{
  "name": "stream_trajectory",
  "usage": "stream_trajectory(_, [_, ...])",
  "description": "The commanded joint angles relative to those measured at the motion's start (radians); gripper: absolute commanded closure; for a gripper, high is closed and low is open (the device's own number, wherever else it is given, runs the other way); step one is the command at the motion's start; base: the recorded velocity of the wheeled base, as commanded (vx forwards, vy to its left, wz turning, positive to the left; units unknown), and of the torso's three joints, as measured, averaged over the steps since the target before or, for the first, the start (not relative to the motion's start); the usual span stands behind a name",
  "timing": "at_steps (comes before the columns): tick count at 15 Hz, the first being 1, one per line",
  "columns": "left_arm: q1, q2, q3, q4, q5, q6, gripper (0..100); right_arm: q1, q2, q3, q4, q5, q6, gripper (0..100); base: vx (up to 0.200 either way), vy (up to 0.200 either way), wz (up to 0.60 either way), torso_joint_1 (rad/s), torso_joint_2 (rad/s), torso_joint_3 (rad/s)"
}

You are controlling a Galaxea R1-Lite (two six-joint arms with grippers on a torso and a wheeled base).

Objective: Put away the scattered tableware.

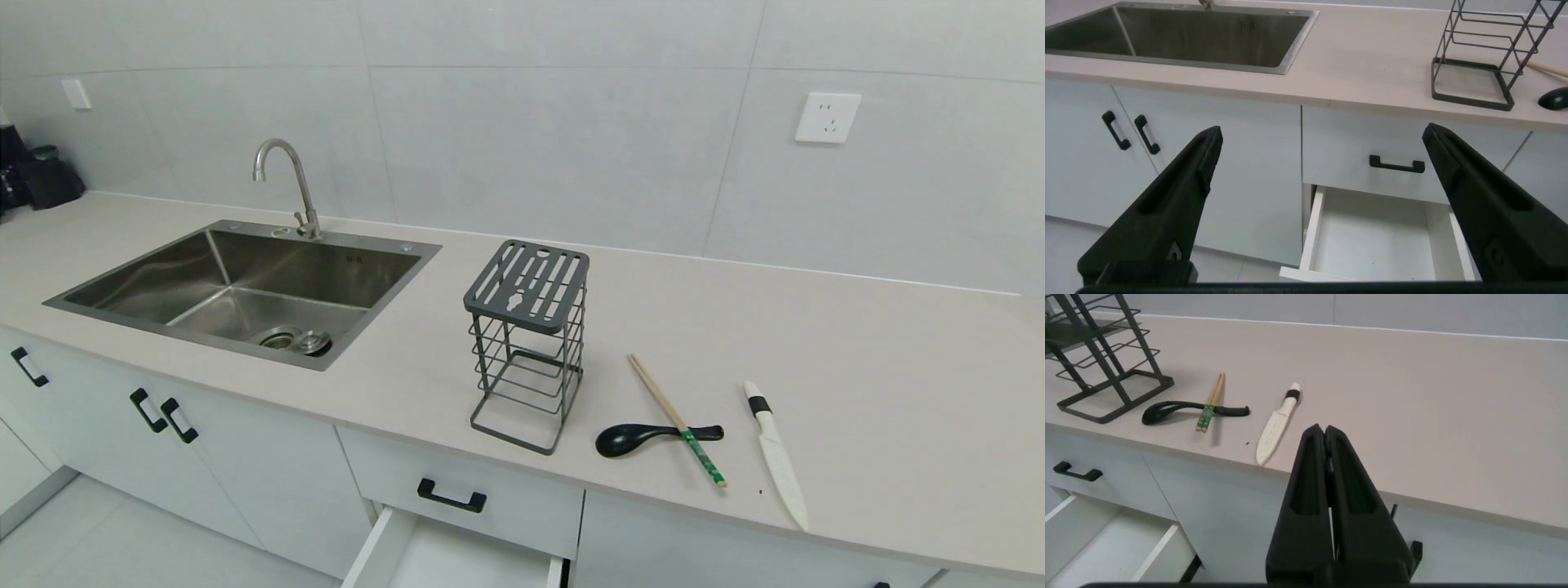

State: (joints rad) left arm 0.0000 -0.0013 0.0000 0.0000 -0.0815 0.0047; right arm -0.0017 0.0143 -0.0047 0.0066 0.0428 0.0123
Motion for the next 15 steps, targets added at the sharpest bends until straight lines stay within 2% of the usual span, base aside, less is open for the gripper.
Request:
stream_trajectory(1, [0.000, 0.001, 0.000, 0.000, 0.000, 0.000, 0, 0.000, 0.000, 0.000, 0.001, 0.000, 0.000, 100, 0.000, 0.000, 0.00, 0.000, 0.00, 0.000])
stream_trajectory(7, [0.000, 0.001, 0.000, 0.000, 0.000, 0.000, 0, 0.000, 0.000, 0.002, -0.013, 0.002, -0.006, 100, 0.000, 0.000, 0.00, 0.000, 0.00, 0.000])
stream_trajectory(9, [0.000, 0.001, 0.000, 0.000, 0.000, 0.000, 0, 0.000, 0.000, 0.002, -0.158, 0.005, -0.002, 100, 0.000, 0.000, 0.00, 0.000, 0.00, 0.000])
stream_trajectory(10, [0.000, 0.001, 0.000, 0.000, 0.000, 0.000, 0, 0.000, 0.000, 0.000, -0.238, 0.022, -0.018, 100, 0.000, 0.000, 0.00, 0.000, 0.00, 0.000])
stream_trajectory(11, [0.000, 0.001, 0.000, 0.000, 0.000, 0.000, 0, 0.000, 0.000, -0.006, -0.241, 0.048, -0.038, 100, 0.000, 0.000, 0.00, 0.000, 0.00, 0.000])
stream_trajectory(12, [0.000, 0.001, 0.000, 0.000, 0.000, 0.000, 0, 0.000, 0.003, -0.031, -0.214, 0.117, -0.055, 100, 0.000, 0.000, 0.00, 0.000, 0.00, 0.000])
stream_trajectory(13, [0.000, 0.001, 0.000, 0.000, 0.000, 0.000, 0, 0.000, 0.024, -0.077, -0.105, 0.174, -0.071, 0, 0.000, 0.000, 0.00, 0.000, 0.00, 0.000])
stream_trajectory(14, [0.000, 0.001, 0.000, 0.000, 0.000, 0.000, 0, 0.000, 0.044, -0.113, -0.023, 0.200, -0.077, 0, 0.000, 0.000, 0.00, 0.000, 0.00, 0.000])
stream_trajectory(15, [0.000, 0.001, 0.000, 0.000, 0.000, 0.000, 0, 0.002, 0.098, -0.198, 0.136, 0.275, -0.080, 0, 0.000, 0.000, 0.00, 0.000, 0.00, 0.000])
